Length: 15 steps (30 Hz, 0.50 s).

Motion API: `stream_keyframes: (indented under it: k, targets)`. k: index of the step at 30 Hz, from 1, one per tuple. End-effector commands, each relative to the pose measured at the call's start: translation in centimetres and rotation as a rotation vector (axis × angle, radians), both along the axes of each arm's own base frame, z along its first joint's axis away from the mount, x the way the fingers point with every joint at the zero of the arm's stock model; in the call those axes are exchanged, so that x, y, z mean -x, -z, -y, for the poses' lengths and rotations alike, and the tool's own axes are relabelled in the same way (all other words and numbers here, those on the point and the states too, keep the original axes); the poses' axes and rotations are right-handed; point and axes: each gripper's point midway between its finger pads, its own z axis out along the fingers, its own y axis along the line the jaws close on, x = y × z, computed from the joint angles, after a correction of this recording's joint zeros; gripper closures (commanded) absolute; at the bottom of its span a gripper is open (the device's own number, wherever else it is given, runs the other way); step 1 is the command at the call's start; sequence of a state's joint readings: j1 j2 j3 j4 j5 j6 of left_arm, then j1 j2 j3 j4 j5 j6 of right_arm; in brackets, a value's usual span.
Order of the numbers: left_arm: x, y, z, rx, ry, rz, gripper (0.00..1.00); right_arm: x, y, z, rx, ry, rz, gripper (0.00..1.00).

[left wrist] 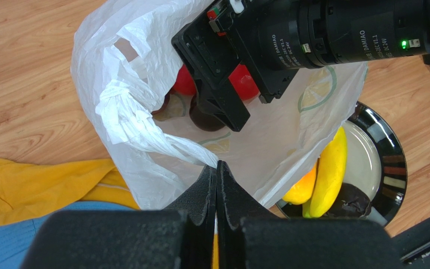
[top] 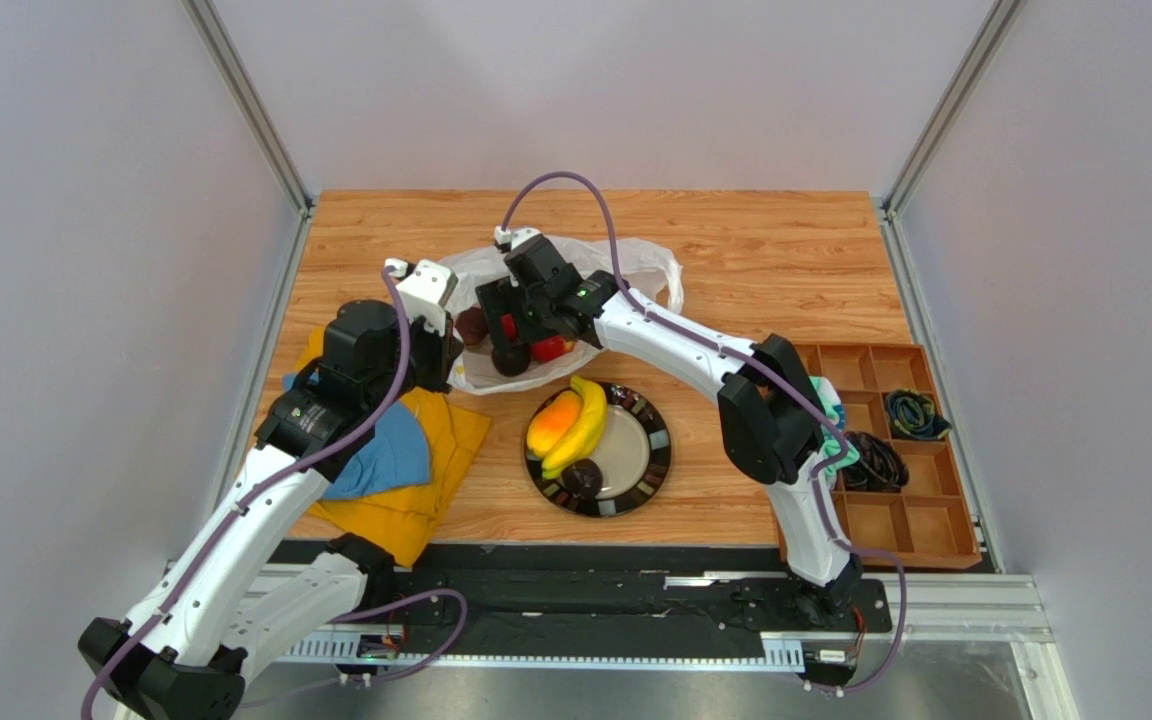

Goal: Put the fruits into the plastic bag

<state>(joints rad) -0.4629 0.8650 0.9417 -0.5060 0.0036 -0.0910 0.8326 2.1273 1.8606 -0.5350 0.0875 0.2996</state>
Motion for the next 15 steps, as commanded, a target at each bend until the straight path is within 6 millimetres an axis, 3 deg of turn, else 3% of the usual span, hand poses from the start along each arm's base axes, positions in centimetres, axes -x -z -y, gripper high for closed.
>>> stream_keyframes:
  k: [1,6,15]
  targets:
    - [0.0,-2.4,0.4,0.041,0.014,0.050,1.00,-0.8,-2.7,-0.8,-0.050,-0.008,0.052,0.06]
    - [0.0,-2.4,0.4,0.041,0.012,0.051,1.00,0.1,-4.7,-1.1,-0.102,-0.033,0.062,0.09]
    - [0.0,-2.4,0.4,0.040,0.012,0.050,1.00,4.0,-11.2,-0.6,-0.291,-0.150,0.142,0.12]
